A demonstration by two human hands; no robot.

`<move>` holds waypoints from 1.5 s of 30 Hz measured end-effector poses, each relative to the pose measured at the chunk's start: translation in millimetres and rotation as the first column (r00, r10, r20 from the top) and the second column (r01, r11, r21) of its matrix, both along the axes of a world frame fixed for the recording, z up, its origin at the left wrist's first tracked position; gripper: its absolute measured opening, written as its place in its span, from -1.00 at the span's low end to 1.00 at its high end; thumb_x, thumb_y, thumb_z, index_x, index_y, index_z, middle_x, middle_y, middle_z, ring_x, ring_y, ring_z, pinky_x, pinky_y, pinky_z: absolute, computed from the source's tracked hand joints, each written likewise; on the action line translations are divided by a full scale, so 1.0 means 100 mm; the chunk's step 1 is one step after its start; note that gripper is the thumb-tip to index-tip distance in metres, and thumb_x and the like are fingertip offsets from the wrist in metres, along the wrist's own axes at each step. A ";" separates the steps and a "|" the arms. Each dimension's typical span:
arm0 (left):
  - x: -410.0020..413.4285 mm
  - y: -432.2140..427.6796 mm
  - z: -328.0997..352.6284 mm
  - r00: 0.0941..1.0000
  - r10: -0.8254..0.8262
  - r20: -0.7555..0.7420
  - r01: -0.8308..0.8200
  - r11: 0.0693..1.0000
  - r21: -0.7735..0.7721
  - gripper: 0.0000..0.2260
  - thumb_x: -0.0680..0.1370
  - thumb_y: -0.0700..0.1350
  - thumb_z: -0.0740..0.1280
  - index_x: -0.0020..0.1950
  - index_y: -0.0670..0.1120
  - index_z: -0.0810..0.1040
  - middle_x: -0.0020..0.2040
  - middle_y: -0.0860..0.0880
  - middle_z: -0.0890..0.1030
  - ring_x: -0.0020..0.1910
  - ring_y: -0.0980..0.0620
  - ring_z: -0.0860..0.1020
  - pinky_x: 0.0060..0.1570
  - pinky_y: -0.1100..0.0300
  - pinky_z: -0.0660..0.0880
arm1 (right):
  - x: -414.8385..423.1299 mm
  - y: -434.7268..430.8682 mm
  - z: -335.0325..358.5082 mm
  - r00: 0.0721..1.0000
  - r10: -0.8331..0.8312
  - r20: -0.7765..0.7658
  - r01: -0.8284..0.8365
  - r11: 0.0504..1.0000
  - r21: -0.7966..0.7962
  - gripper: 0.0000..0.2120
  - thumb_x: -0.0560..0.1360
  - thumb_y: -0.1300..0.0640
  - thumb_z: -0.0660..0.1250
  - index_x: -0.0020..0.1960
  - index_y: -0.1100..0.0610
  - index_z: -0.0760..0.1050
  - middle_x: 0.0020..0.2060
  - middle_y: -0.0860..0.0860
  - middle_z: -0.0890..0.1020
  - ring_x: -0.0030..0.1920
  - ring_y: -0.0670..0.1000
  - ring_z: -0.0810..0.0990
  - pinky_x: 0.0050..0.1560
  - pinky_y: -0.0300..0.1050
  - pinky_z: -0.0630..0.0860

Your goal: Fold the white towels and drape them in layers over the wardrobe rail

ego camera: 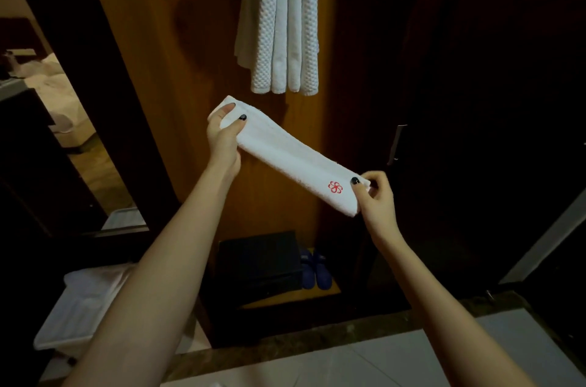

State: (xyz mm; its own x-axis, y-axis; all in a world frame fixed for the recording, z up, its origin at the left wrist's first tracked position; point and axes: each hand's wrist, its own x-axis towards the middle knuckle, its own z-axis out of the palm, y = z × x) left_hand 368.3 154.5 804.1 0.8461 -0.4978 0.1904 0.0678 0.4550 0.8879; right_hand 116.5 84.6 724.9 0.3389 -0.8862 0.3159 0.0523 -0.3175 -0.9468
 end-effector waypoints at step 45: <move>1.74 -1.04 3.39 0.618 0.059 0.784 -0.070 0.997 -0.020 -0.68 0.53 -0.22 0.38 0.29 -0.06 0.56 0.23 -0.05 0.53 0.26 0.08 0.47 0.20 0.32 0.41 | 1.46 -2.64 4.34 0.995 0.097 0.032 -0.056 0.780 -0.623 -0.65 0.52 0.33 0.33 0.30 0.30 0.50 0.26 0.12 0.55 0.26 -0.04 0.53 0.05 -0.42 0.51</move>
